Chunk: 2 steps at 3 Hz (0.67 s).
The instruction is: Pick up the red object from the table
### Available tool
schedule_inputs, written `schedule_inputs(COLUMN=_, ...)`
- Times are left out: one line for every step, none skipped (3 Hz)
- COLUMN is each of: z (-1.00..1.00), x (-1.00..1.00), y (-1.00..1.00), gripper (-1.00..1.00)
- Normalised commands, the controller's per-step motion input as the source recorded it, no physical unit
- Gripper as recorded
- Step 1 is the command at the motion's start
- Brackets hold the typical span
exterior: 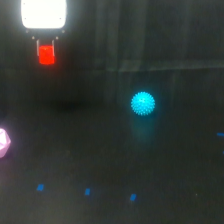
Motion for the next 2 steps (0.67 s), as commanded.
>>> schedule_inputs(z=-0.34, x=0.61, y=0.75, gripper=-1.00)
schedule_inputs(z=0.22, x=0.30, y=-0.02, gripper=-1.00)
